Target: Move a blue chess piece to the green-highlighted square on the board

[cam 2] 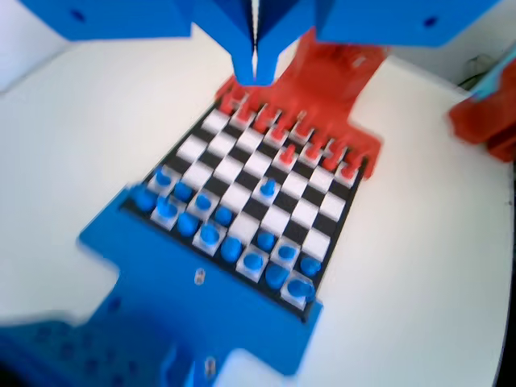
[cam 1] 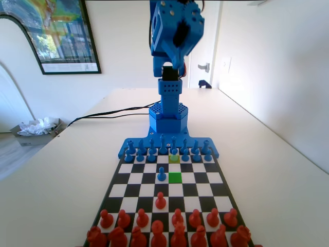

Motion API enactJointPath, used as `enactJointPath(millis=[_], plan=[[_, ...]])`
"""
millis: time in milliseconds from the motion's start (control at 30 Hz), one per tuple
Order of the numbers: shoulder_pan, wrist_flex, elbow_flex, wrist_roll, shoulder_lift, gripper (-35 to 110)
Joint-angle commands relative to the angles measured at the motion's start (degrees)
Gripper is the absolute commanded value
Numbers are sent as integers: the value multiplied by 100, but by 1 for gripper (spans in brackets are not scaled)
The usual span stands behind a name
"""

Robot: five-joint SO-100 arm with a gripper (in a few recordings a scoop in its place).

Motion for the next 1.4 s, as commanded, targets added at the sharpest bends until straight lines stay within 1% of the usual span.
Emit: enactJointPath(millis=[0,133,300,467,667,767,933,1133,1367], plan=[[88,615,-844,-510,-457,1],[316,861,-1134,-1230,-879,1],[343,659,-1063,-1767,-1283,1],[334,659,-1046,-2505,-1969,1],[580,598,-1011,-3234,-2505,1],[589,246,-694,-3278,-2479,2],[580,-870,237,-3243,-2373,5],[642,-1960,1063,-3305,-2364,7],[642,-2549,1521,-3340,-2364,7]])
